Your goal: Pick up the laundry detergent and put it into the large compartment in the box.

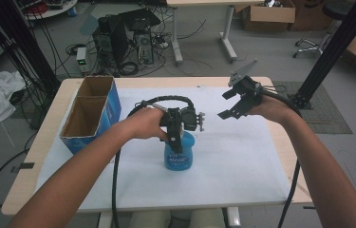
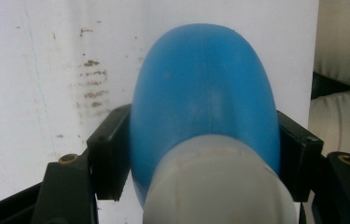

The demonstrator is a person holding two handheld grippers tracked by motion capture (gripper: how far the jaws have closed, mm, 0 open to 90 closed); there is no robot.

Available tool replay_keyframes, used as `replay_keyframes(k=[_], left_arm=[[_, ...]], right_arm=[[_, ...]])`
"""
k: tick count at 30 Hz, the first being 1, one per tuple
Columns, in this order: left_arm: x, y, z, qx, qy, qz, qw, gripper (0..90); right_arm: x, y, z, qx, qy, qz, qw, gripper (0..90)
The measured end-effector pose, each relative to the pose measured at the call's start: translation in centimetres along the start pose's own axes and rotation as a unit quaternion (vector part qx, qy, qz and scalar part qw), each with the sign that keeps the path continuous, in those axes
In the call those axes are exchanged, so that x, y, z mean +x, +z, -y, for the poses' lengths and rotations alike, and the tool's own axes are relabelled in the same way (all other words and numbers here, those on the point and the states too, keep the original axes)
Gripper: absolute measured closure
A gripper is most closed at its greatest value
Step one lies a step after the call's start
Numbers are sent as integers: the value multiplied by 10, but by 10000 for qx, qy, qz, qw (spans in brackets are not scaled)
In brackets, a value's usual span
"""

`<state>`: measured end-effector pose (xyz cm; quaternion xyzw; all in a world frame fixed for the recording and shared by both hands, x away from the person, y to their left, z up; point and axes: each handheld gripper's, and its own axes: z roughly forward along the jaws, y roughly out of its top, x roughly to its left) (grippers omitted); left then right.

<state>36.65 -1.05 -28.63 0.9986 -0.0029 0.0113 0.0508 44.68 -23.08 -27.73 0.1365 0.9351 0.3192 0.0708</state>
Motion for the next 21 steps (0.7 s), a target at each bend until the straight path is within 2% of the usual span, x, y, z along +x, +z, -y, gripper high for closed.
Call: replay_keyframes(k=[21], left_arm=[[0,-1,1,-44,2,34,10000,374]], right_arm=[[0,1,0,4,5,-27,10000,154]])
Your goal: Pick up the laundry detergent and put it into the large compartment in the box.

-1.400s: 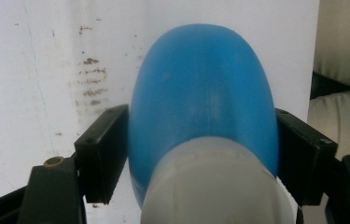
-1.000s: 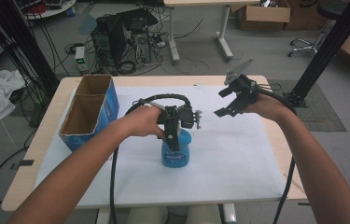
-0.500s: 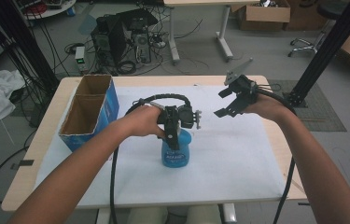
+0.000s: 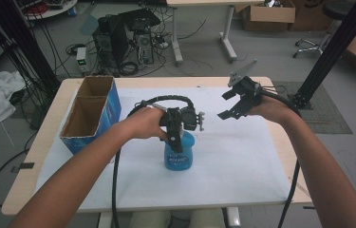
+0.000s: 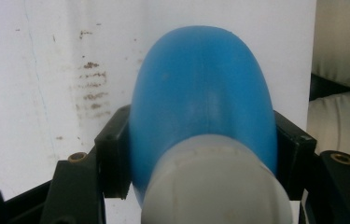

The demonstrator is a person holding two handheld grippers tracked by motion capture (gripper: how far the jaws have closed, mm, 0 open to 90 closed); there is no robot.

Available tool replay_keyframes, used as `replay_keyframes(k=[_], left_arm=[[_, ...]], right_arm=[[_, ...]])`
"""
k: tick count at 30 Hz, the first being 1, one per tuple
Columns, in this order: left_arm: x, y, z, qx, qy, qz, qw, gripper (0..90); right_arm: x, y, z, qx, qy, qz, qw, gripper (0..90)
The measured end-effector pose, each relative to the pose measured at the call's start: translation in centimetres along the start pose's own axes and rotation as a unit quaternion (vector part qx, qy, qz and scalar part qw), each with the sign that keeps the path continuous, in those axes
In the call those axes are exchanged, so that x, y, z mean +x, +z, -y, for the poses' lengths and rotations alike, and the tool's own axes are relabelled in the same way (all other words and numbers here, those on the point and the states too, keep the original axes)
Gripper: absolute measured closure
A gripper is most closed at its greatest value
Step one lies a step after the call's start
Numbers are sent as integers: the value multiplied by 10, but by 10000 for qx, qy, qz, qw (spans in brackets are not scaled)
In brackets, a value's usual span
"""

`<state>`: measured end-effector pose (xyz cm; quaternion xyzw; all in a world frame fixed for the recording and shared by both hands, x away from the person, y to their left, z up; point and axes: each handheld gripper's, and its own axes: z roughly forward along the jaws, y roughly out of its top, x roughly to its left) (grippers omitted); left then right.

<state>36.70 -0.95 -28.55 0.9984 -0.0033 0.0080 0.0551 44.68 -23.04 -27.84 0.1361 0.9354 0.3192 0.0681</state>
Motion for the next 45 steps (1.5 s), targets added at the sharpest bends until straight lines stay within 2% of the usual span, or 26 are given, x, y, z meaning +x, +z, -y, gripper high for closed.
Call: replay_keyframes(k=[6,10,12,17,18,21,22,23,25,26,27,28,29,34,37,38,39,41,43,45], left_arm=[[-1,-1,0,17,-42,-5,10000,379],[-1,-7,1,-47,-198,21,9998,380],[0,-19,2,-123,-403,18,9991,380],[-3,-42,7,-172,-732,-54,9972,380],[-3,-42,7,-172,-732,-54,9972,380],[-4,-64,9,-169,-1041,-219,9942,380],[-4,-64,9,-169,-1041,-219,9942,380],[-3,-78,12,-248,-1306,-322,9906,380],[-2,-92,16,-345,-1531,-458,9865,380],[-2,-92,16,-345,-1531,-458,9865,380],[-1,-106,20,-403,-1744,-580,9821,380],[-1,-106,20,-403,-1744,-580,9821,380],[1,-120,25,-426,-1944,-670,9777,380],[4,-150,34,-439,-2407,-845,9659,380],[5,-166,39,-412,-2741,-927,9563,380],[5,-166,39,-412,-2741,-927,9563,380],[6,-176,44,-427,-3001,-958,9481,380],[8,-185,50,-464,-3332,-981,9366,380],[9,-193,56,-470,-3594,-1014,9265,380],[9,-200,62,-479,-3864,-1046,9151,380]], right_arm=[[1,-1,0,1,4,-2,10000,154],[1,-1,1,-9,4,-12,10000,154],[1,-1,1,4,11,-17,10000,154],[3,-1,2,30,-8,-48,10000,155],[4,0,2,26,-9,-50,10000,155],[5,-1,2,16,-6,-49,10000,155],[5,-1,2,17,-1,-51,10000,155],[6,-2,2,21,-19,-43,10000,155],[7,-2,1,26,-27,-53,10000,155],[7,-2,1,26,-27,-53,10000,155],[9,-2,1,15,-47,-60,10000,155],[9,-2,1,15,-47,-60,10000,155],[10,-3,1,20,-50,-60,10000,155],[11,-4,0,3,-75,-44,10000,155],[12,-5,0,7,-83,-39,10000,155],[12,-5,0,7,-83,-39,10000,155],[12,-5,0,8,-94,-30,10000,156],[12,-5,0,7,-84,-17,10000,155],[12,-4,0,-1,-84,-14,10000,155],[13,-4,-1,7,-115,-22,9999,155]])
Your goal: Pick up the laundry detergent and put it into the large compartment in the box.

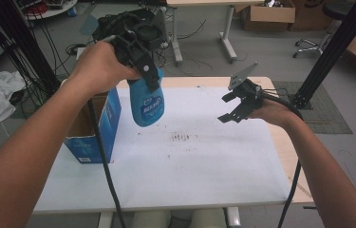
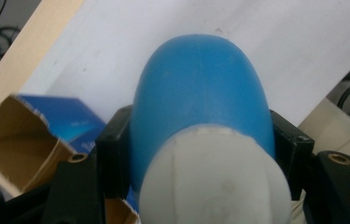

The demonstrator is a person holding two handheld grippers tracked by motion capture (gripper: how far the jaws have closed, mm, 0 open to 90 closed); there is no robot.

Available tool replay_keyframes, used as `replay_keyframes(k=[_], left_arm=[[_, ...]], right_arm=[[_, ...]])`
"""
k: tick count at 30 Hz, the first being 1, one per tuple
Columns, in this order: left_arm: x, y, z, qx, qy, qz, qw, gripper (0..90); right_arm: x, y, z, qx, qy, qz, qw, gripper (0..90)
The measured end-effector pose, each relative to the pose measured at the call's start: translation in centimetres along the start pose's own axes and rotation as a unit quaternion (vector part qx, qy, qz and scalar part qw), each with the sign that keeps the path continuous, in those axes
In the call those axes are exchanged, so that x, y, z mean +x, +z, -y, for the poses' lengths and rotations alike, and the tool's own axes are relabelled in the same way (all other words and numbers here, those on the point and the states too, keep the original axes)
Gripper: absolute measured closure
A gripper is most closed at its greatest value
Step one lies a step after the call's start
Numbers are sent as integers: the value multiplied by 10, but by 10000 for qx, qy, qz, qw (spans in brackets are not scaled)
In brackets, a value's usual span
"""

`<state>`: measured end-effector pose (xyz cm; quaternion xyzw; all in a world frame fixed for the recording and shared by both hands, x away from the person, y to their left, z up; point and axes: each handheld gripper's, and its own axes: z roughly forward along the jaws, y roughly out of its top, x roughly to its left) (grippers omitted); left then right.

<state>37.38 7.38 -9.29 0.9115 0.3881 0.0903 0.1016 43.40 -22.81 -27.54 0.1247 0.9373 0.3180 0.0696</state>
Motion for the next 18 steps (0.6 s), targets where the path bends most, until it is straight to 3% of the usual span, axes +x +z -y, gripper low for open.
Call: replay_keyframes(k=[2,3,4,5,6,7,8,9,10,11,12,18], left_arm=[[5,-7,3,-5,-229,-83,9997,380],[5,-7,3,-5,-229,-83,9997,380],[11,-13,6,-6,-497,-88,9987,380],[14,-16,8,-22,-629,-91,9980,380],[14,-16,8,-22,-629,-91,9980,380],[19,-22,12,-43,-894,-113,9959,380],[22,-25,14,-62,-1034,-131,9945,380],[22,-25,14,-62,-1034,-131,9945,380],[26,-31,18,-84,-1281,-216,9915,380],[26,-31,18,-84,-1281,-216,9915,381],[32,-37,21,-61,-1465,-306,9887,381],[49,-53,33,-105,-2050,-453,9777,381]], right_arm=[[0,0,-1,-7,3,-8,10000,155],[0,1,-1,-8,-1,-9,10000,155],[1,1,-1,-12,2,-15,10000,155],[1,1,-1,-8,-10,-16,10000,155],[1,1,-2,-13,-18,-16,10000,155],[1,2,-2,-11,-18,-23,10000,155],[1,2,-2,-7,-22,-19,10000,155],[1,2,-2,-8,-21,-17,10000,154],[1,2,-2,-8,-22,-16,10000,155],[1,2,-2,-15,-18,-14,10000,154],[1,1,-2,-14,-22,-11,10000,154],[2,2,-2,7,-41,-22,10000,155]])
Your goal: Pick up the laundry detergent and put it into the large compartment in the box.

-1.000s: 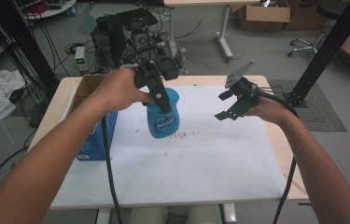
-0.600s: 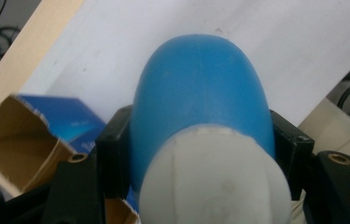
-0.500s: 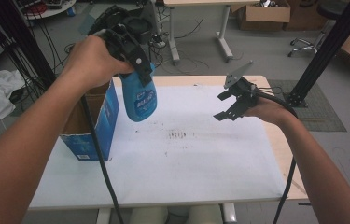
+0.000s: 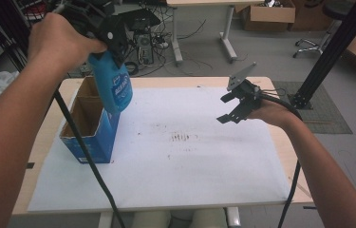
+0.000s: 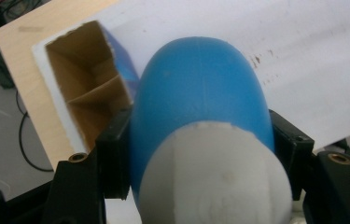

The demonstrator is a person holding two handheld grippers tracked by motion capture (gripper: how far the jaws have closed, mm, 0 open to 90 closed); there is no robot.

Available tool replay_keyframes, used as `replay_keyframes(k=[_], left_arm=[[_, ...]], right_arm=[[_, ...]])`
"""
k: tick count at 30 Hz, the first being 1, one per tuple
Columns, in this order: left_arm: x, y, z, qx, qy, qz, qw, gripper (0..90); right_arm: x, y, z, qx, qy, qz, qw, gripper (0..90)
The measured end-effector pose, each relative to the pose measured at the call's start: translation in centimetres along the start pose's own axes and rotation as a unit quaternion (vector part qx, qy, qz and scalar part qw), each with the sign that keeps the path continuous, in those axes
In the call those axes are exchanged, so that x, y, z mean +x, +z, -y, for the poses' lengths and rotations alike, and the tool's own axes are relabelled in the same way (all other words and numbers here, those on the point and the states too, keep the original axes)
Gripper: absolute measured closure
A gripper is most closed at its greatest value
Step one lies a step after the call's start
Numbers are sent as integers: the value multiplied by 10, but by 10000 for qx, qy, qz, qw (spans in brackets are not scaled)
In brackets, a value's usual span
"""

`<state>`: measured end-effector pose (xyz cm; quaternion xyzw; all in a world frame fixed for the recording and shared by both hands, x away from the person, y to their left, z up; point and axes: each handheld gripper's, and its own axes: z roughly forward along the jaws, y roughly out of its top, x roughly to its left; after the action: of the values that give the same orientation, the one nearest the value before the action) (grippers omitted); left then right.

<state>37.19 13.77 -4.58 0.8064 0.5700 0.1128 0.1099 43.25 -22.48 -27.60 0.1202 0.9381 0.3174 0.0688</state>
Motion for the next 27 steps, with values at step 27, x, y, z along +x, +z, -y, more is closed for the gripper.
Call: replay_keyframes(k=[27], left_arm=[[70,27,21,-150,-1676,-541,9843,381]], right_arm=[[0,2,-4,-23,-42,-2,10000,155]])
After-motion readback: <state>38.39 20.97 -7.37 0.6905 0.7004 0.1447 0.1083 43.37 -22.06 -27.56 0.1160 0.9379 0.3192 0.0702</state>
